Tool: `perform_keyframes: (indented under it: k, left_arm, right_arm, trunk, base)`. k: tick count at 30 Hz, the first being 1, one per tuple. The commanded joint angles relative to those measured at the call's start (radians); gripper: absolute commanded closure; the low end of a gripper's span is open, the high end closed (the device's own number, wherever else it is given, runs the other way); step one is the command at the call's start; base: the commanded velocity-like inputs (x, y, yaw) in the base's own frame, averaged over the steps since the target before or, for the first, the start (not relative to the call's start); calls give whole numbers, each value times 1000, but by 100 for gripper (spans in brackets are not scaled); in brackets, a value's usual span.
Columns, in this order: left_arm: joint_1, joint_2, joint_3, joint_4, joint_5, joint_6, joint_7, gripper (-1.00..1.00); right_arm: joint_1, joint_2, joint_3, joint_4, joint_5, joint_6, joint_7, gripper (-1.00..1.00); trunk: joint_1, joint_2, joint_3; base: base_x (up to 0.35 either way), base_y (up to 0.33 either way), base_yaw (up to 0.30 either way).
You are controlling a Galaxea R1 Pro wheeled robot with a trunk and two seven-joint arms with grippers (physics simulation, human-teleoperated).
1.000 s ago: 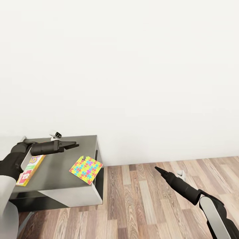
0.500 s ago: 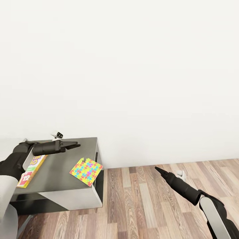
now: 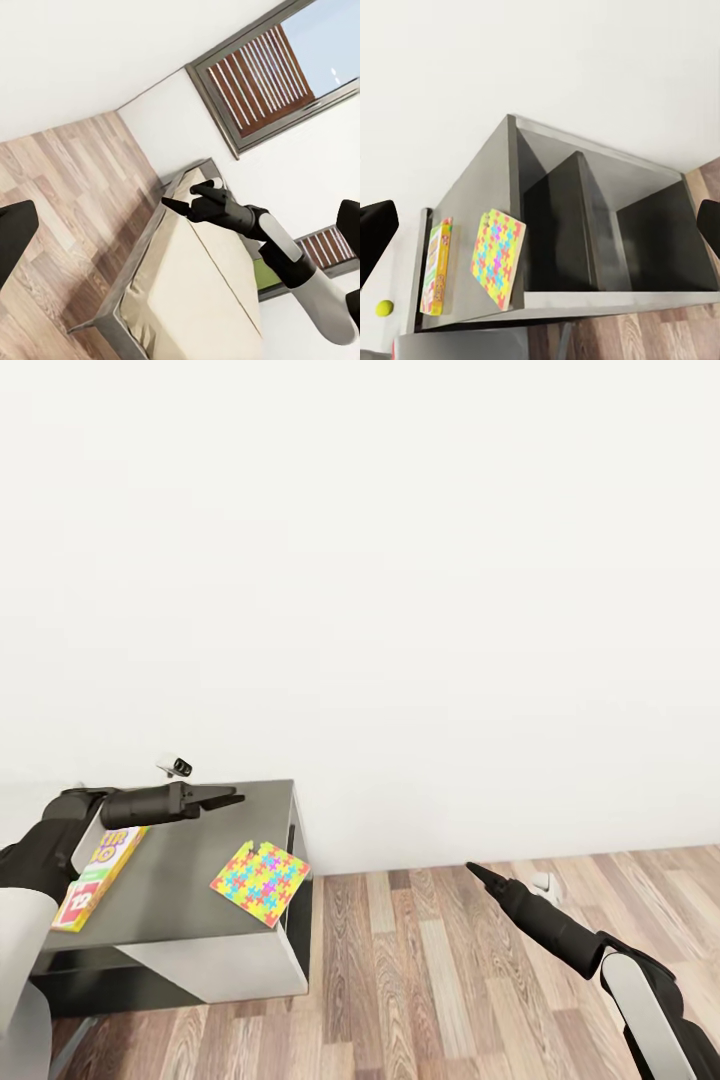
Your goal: Put all the toys in the child's room - the three board games (two on the bed and one on the table), the two jigsaw puzzles on the table, and the tennis ball on the table - inside the toy box on the table in the child's room.
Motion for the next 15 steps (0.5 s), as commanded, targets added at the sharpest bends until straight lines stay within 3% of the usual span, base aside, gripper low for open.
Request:
perform_keyframes:
  k: [1,15]
  left_arm:
    - [0,0,-1,0,1,11,-3,-100]
    - [-1,-5,-1,1,0,11,-3,-100]
  right_arm:
    - [-1,0,-1,0,-1,6,2,-100]
    - [-1,1,0,0,4,6,2,-100]
  trunk:
    - [1,-2,0]
    - [1,-2,23]
  base:
    - [0,0,0]
    - [0,0,0]
